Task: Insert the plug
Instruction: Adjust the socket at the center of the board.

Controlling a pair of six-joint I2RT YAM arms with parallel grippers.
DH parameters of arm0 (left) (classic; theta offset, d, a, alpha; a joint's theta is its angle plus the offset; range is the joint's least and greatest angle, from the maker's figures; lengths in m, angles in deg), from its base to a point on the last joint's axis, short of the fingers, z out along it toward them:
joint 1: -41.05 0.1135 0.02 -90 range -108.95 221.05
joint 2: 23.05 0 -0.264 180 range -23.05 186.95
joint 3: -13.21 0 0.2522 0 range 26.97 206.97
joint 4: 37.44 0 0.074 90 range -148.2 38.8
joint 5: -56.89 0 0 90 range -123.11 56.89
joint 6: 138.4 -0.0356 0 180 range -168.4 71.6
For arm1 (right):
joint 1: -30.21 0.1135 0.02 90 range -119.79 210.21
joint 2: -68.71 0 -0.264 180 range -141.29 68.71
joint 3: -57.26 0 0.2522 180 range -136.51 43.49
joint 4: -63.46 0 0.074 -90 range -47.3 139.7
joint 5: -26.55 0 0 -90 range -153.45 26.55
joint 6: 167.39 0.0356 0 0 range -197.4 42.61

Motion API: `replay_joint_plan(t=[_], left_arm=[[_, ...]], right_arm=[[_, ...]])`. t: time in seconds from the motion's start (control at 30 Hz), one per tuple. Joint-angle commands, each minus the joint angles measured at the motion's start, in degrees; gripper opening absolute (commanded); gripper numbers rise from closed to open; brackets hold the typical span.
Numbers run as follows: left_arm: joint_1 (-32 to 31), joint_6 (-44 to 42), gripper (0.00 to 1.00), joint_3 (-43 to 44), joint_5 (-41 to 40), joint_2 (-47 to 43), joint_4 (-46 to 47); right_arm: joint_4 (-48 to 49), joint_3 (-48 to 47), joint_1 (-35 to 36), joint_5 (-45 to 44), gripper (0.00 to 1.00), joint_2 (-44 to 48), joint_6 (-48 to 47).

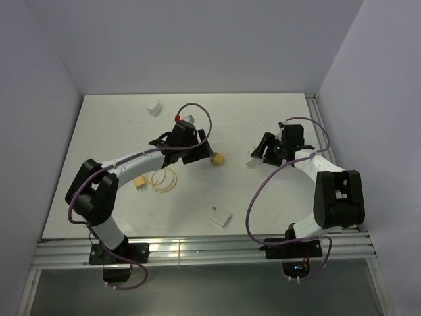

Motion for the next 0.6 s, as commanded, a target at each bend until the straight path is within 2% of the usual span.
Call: replay_joint_plan(t=[0.0,0.07,0.17,0.33,0.57], left_arm=[[-0.6,-2.2,0.75,4.4,-1.8,2.2,-2.6],[-1.1,-3.5,0.75,6.6,-1.9,3.8,-4.2],[-2.6,-5.7,0.75,9.7,-7.0,5.8,-7.4],[-6.2,-6.6,0.75,17.8,-19.3,12.4,-15.0],[-10.6,-8.5,0.74,20.0,-25.7,16.9,-13.8]], right_arm=[[-0.8,1.0,-0.5,-1.6,0.0,0.2,0.6],[-1.0,1.1,-1.3,-1.9,0.0,0.0,0.2],[-1.4,1.1,-3.0,-2.6,0.01,-0.5,0.3],[-0.9,1.9,-4.1,-3.5,0.04,0.4,0.3],[-0.1,3.1,-4.4,-3.2,0.07,0.4,0.9]])
